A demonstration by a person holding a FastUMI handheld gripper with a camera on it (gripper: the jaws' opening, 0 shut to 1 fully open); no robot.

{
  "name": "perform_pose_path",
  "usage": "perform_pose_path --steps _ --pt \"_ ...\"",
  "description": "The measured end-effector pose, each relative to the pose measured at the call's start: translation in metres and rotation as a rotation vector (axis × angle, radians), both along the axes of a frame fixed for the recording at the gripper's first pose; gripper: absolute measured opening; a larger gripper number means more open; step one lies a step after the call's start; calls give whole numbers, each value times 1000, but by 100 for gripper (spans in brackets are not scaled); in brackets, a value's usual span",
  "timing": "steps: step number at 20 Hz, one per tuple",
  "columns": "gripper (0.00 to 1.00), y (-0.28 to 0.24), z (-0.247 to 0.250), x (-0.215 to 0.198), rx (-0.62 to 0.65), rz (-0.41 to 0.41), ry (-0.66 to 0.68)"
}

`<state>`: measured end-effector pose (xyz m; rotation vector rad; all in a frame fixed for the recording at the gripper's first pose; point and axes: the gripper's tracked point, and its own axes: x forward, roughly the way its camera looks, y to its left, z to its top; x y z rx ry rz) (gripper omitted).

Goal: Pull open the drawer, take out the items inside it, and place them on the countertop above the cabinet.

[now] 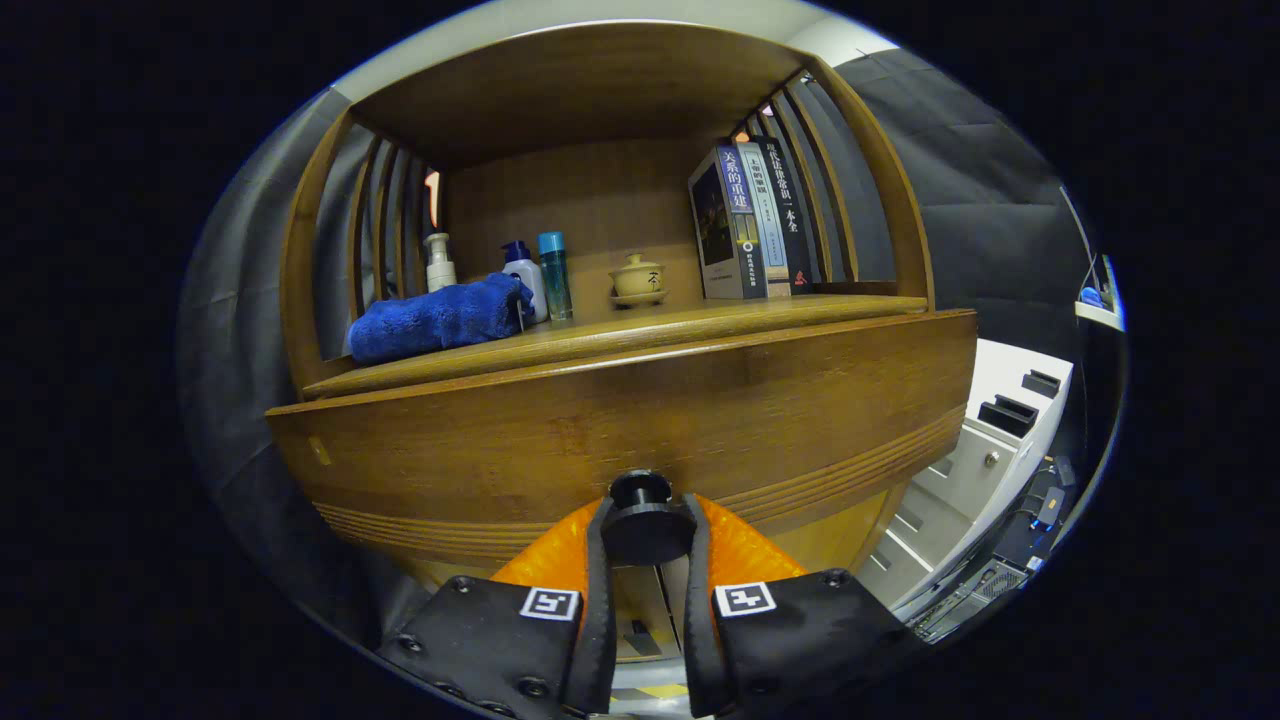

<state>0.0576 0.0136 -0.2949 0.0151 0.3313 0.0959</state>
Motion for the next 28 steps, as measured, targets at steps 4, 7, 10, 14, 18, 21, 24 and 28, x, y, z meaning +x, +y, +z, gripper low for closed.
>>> perform_pose_path --steps 4,7,10,14,18,21,24,28 --pt "36 -4 2 -26 -5 11 9" --pt "36 -7 4 -46 2 9 8" --pt "36 -11 1 -64 -4 7 14" --pt "35 -12 4 -80 0 -10 11" --pt "27 -13 3 -94 -4 -1 12" --pt "28 -16 5 -103 -17 -3 17" --pt "28 -17 7 -114 -23 -4 16" --pt "27 -19 5 -132 -31 -3 19"
